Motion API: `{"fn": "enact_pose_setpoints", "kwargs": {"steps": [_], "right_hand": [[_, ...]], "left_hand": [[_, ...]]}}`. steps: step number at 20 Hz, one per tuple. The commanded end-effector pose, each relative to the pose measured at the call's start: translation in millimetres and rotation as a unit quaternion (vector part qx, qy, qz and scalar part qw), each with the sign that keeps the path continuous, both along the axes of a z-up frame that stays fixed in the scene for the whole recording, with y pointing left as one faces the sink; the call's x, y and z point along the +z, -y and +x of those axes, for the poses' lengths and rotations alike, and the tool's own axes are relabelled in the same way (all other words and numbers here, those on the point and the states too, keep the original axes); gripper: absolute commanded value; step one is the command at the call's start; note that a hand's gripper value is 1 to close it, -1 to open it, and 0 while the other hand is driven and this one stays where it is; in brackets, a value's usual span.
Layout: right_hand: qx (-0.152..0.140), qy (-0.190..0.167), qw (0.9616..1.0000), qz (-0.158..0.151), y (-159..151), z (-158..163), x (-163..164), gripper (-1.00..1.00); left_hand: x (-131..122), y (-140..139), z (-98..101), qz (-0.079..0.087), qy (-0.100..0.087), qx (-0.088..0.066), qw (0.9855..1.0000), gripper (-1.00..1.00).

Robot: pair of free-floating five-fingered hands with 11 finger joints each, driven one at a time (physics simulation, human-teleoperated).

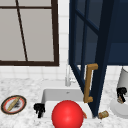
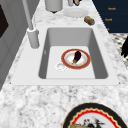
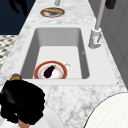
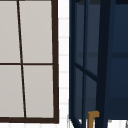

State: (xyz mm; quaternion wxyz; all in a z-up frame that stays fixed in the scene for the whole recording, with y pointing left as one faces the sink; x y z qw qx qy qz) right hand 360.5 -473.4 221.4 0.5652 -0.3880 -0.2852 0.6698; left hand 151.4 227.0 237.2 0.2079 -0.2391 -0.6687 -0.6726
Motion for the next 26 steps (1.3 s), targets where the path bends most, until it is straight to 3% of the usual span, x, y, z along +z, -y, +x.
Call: {"fn": "enact_pose_setpoints", "kwargs": {"steps": [1,7,11,12,14,17,24,26], "right_hand": [[-0.031,0.008,0.9995,0.002,13.1,-6.2,-30.9,1.00],[-0.037,0.002,0.9992,-0.015,15.4,-20.8,-81.1,1.00],[-0.036,0.012,0.9991,-0.020,17.4,-13.4,-112.5,1.00],[-0.028,0.022,0.9991,-0.021,17.8,-13.8,-117.0,-1.00],[-0.022,0.028,0.9991,-0.025,26.2,-14.5,-118.7,-1.00],[-0.022,0.007,0.9996,-0.016,29.8,-10.8,-110.0,-1.00],[-0.062,-0.036,0.9971,-0.022,26.4,-22.0,-72.3,-1.00],[-0.052,-0.028,0.9979,-0.028,19.4,-24.2,-71.2,-1.00]], "left_hand": [[0.0,0.0,0.0,0.000,0.000,0.000,1.0000,0.00],[0.0,0.0,0.0,0.000,0.000,0.000,1.0000,0.00],[0.0,0.0,0.0,0.000,0.000,0.000,1.0000,0.00],[0.0,0.0,0.0,0.000,0.000,0.000,1.0000,0.00],[0.0,0.0,0.0,0.000,0.000,0.000,1.0000,0.00],[0.0,0.0,0.0,0.000,0.000,0.000,1.0000,0.00],[0.0,0.0,0.0,0.000,0.000,0.000,1.0000,0.00],[0.0,0.0,0.0,0.000,0.000,0.000,1.0000,0.00]]}}
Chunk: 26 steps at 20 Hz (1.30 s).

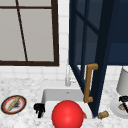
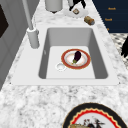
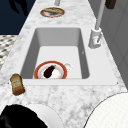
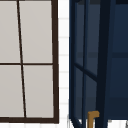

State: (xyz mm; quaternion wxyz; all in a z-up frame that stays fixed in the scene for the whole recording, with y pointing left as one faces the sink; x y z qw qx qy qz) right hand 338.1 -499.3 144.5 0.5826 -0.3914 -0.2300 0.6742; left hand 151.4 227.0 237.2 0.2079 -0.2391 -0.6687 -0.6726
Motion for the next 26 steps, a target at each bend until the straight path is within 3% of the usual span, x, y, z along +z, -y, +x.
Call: {"fn": "enact_pose_setpoints", "kwargs": {"steps": [1,6,8,10,18,26], "right_hand": [[-0.026,0.016,0.9995,0.000,-9.3,-3.5,9.6,-1.00],[-0.030,-0.003,0.9994,-0.015,-42.0,-6.2,36.7,-1.00],[-0.062,0.016,0.9979,-0.004,-34.7,-17.5,49.5,-1.00],[-0.020,0.011,0.9994,-0.024,-37.8,-14.4,40.3,-1.00],[-0.022,0.013,0.9995,-0.019,-41.7,-13.7,41.1,-1.00],[-0.017,0.007,0.9997,-0.015,-64.5,-23.7,42.2,-1.00]], "left_hand": [[0.0,0.0,0.0,0.000,0.000,0.000,1.0000,0.00],[0.0,0.0,0.0,0.000,0.000,0.000,1.0000,0.00],[0.0,0.0,0.0,0.000,0.000,0.000,1.0000,0.00],[0.0,0.0,0.0,0.000,0.000,0.000,1.0000,0.00],[0.0,0.0,0.0,0.000,0.000,0.000,1.0000,0.00],[0.0,0.0,0.0,0.000,0.000,0.000,1.0000,0.00]]}}
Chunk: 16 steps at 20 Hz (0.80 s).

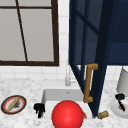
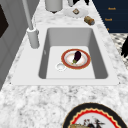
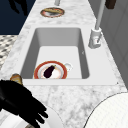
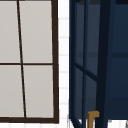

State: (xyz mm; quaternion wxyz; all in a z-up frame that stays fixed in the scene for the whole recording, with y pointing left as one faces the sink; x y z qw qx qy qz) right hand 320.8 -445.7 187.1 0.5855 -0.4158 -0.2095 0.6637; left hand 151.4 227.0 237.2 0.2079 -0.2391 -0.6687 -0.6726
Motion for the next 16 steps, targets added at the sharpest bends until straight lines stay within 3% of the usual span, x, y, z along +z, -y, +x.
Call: {"fn": "enact_pose_setpoints", "kwargs": {"steps": [1,8,16], "right_hand": [[0.003,0.000,1.0000,0.008,-17.2,-8.1,-0.2,-1.00],[0.031,-0.024,0.9979,0.052,-37.5,-13.6,1.4,-1.00],[0.070,-0.061,0.9895,0.111,-57.0,-14.6,2.2,-1.00]], "left_hand": [[0.0,0.0,0.0,0.000,0.000,0.000,1.0000,0.00],[0.0,0.0,0.0,0.000,0.000,0.000,1.0000,0.00],[0.0,0.0,0.0,0.000,0.000,0.000,1.0000,0.00]]}}
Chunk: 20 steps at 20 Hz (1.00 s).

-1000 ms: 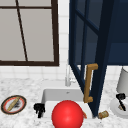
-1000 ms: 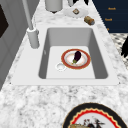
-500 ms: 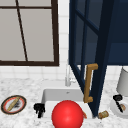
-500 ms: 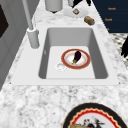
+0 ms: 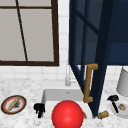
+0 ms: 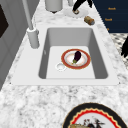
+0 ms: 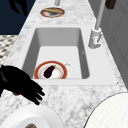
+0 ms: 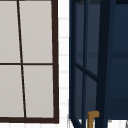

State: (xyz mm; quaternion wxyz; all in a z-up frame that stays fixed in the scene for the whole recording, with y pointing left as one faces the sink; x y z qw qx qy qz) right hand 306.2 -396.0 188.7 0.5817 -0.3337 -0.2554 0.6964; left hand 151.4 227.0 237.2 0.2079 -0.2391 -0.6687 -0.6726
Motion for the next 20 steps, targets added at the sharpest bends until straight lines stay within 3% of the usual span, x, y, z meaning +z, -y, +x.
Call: {"fn": "enact_pose_setpoints", "kwargs": {"steps": [1,3,4,5,10,15,20], "right_hand": [[0.017,-0.027,0.9984,0.046,-11.1,0.0,1.6,-1.00],[0.016,-0.006,0.9990,0.040,-11.7,-10.2,0.4,-1.00],[-0.005,-0.002,0.9994,0.036,-6.8,-10.6,0.5,-1.00],[0.013,-0.004,0.9996,0.027,-12.0,-5.6,0.0,-1.00],[0.014,-0.005,0.9991,0.038,-17.4,-7.9,0.2,-1.00],[-0.010,-0.013,0.9982,0.057,-21.6,-16.8,39.2,-1.00],[-0.002,-0.019,0.9978,0.064,-25.9,-45.6,63.4,-1.00]], "left_hand": [[0.0,0.0,0.0,0.000,0.000,0.000,1.0000,0.00],[0.0,0.0,0.0,0.000,0.000,0.000,1.0000,0.00],[0.0,0.0,0.0,0.000,0.000,0.000,1.0000,0.00],[0.0,0.0,0.0,0.000,0.000,0.000,1.0000,0.00],[0.0,0.0,0.0,0.000,0.000,0.000,1.0000,0.00],[0.0,0.0,0.0,0.000,0.000,0.000,1.0000,0.00],[0.0,0.0,0.0,0.000,0.000,0.000,1.0000,0.00]]}}
